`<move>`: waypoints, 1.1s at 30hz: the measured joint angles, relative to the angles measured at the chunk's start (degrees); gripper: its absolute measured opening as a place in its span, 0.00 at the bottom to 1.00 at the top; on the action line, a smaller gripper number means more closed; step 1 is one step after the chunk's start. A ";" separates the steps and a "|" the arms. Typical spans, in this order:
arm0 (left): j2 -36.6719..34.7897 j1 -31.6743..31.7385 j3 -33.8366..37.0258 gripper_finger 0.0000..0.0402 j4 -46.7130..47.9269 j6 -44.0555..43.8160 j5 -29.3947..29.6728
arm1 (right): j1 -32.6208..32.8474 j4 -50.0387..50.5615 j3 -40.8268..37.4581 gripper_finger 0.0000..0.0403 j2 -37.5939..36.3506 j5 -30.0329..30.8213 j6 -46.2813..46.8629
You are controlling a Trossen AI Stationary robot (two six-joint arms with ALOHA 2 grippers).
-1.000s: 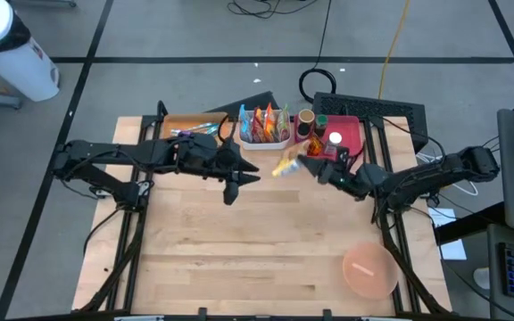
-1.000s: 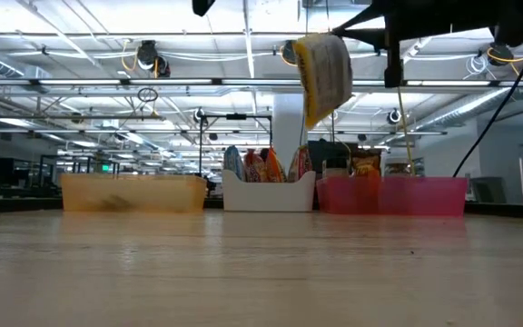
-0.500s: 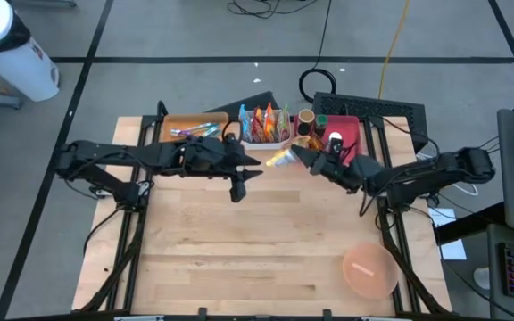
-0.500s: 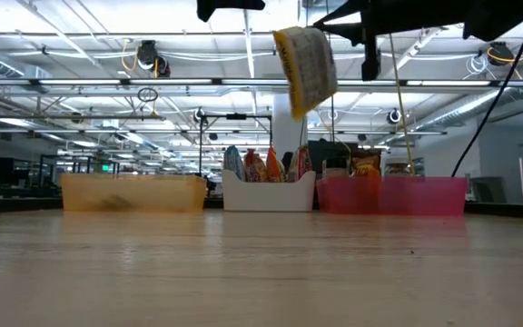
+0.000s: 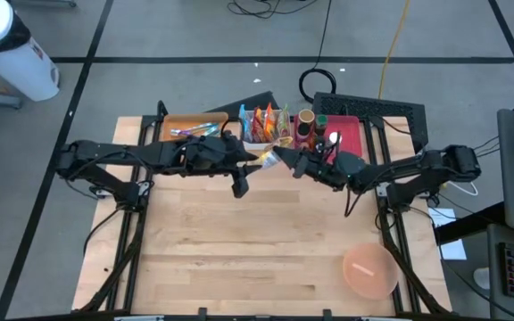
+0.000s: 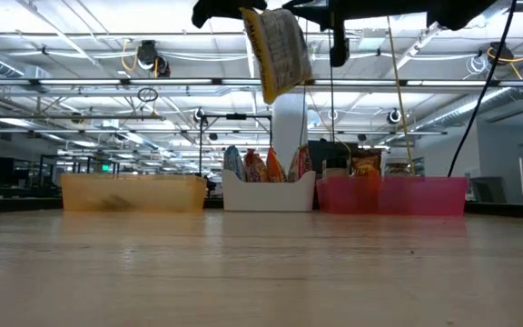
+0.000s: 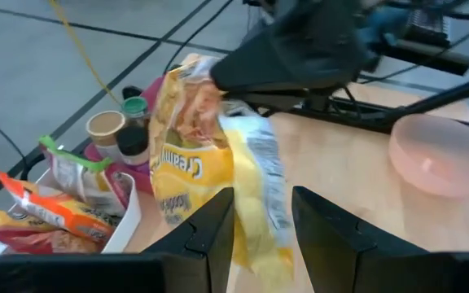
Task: Pick & Place Food Item
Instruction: Put the yellow noodle pack into the white bin
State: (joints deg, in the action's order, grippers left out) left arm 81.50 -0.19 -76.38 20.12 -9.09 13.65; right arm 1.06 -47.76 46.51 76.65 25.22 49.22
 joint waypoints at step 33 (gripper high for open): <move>0.32 1.80 0.00 0.02 0.24 3.20 6.02 | 0.00 1.12 4.45 0.00 3.03 -2.85 -1.93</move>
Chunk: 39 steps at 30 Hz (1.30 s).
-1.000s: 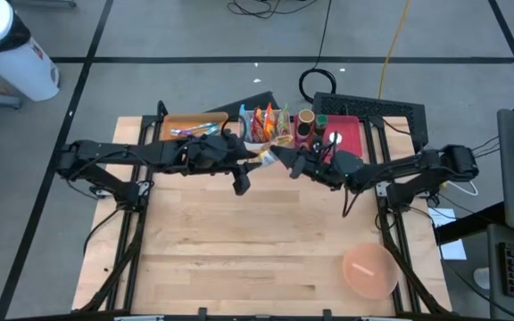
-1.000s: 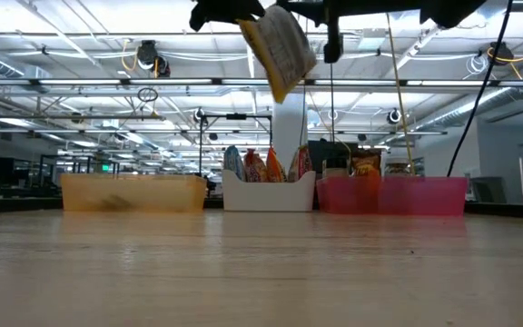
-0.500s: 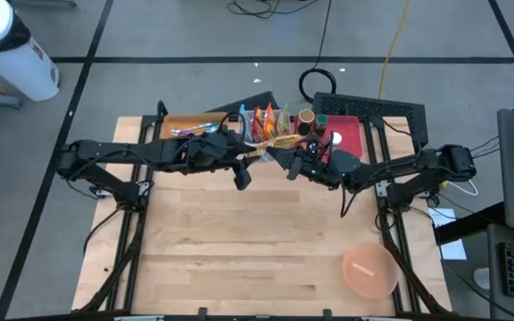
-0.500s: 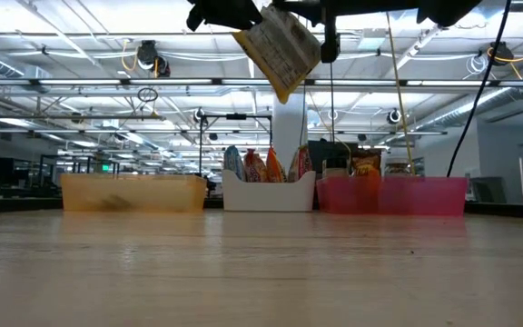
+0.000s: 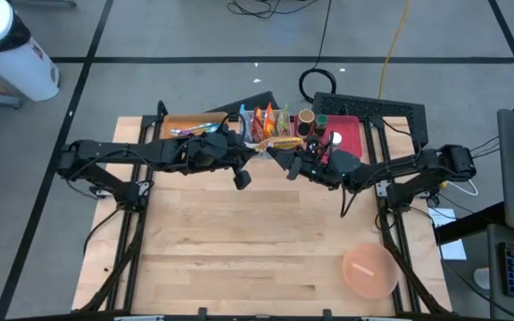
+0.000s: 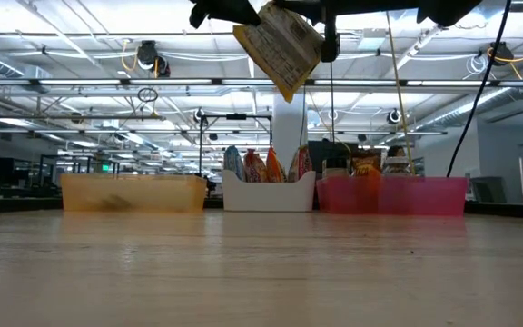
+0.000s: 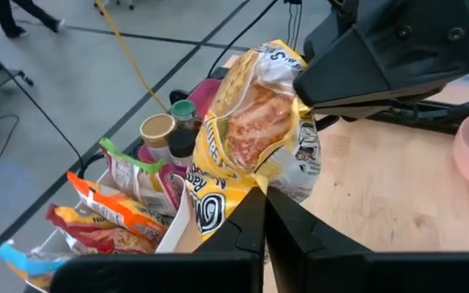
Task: Pick & Place Food Item
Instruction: Put the yellow noodle pack into the white bin
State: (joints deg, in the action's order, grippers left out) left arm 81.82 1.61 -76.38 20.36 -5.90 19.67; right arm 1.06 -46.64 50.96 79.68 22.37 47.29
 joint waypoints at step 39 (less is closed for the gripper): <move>-4.31 24.52 -0.78 0.00 12.19 14.69 -36.89 | -13.94 14.72 -0.04 0.50 -9.92 -23.49 -5.14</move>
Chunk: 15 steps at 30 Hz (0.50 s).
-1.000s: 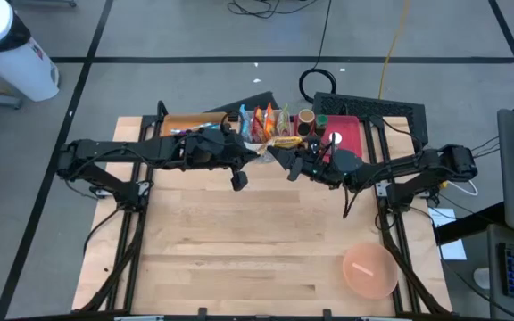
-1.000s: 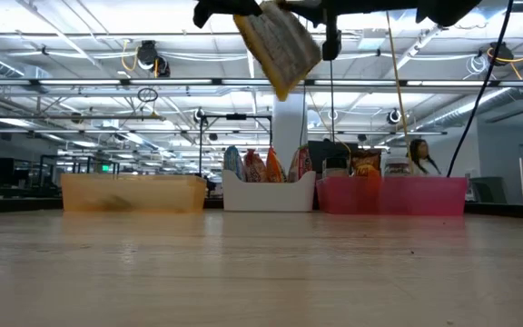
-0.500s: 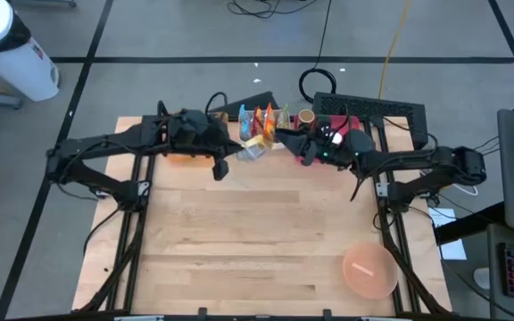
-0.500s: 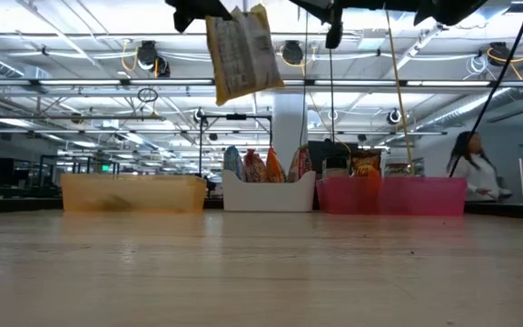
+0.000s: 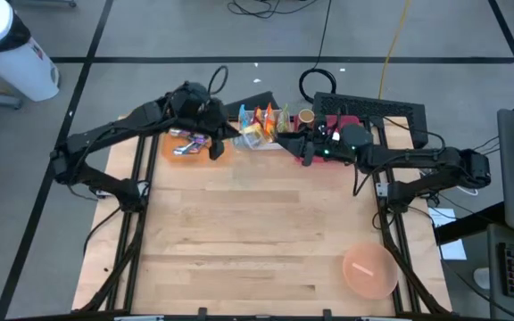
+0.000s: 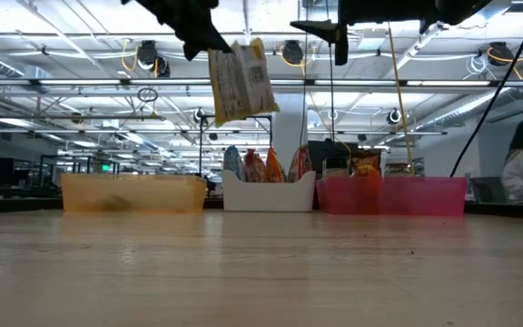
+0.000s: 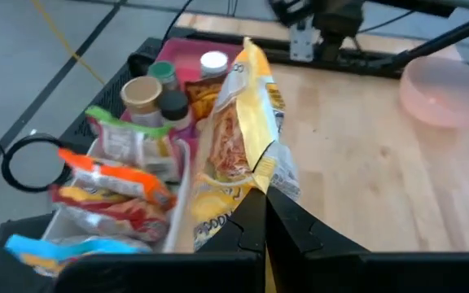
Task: Pick & Place Food Item
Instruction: Put the yellow noodle pack into the white bin
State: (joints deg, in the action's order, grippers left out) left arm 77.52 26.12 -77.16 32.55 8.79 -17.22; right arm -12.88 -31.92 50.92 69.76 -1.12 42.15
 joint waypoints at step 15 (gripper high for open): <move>21.20 7.23 -24.89 0.00 15.95 12.21 -7.73 | -11.97 10.67 -0.02 0.50 -2.49 -14.69 -4.28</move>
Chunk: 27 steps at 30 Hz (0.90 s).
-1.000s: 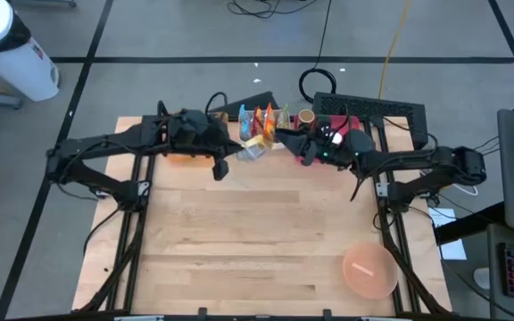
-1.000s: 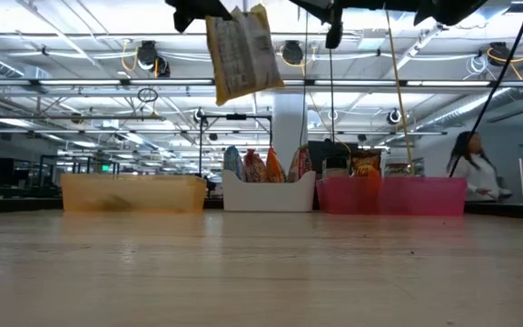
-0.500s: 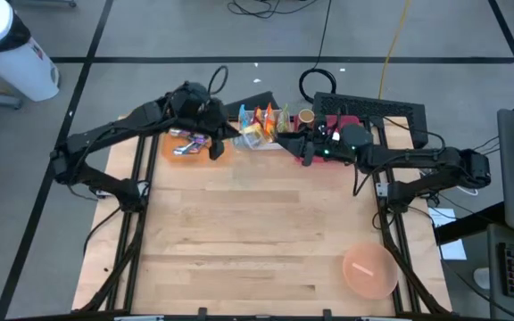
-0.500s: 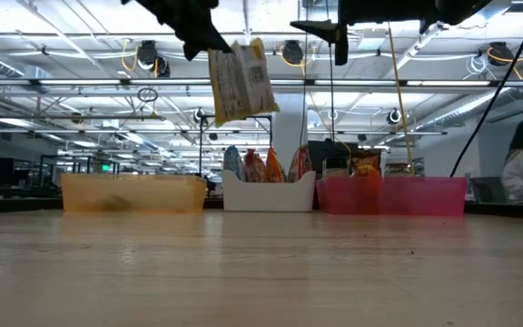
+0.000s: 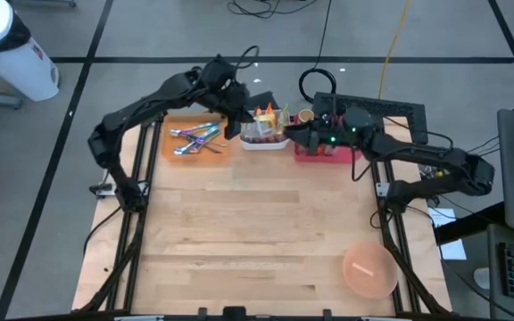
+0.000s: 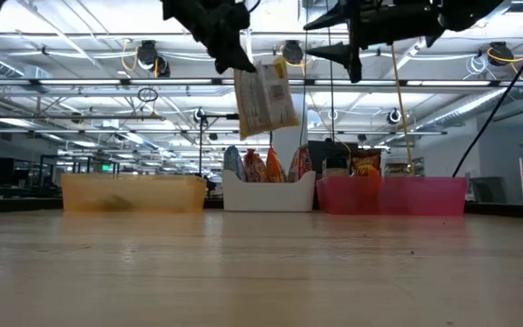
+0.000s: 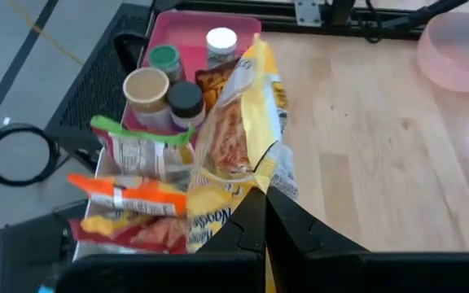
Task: Pick & Place Food Item
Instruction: Put the yellow noodle pack into the white bin
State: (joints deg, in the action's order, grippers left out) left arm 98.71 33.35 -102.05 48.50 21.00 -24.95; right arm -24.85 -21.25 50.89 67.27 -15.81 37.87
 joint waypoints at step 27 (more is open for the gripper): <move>9.92 3.38 -2.26 0.00 1.00 3.45 1.32 | -7.11 15.03 -0.02 0.49 -5.75 -2.46 -7.50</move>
State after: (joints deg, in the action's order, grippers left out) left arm 108.64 36.73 -104.31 49.50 24.45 -23.63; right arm -31.96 -6.22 50.87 61.52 -18.27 30.37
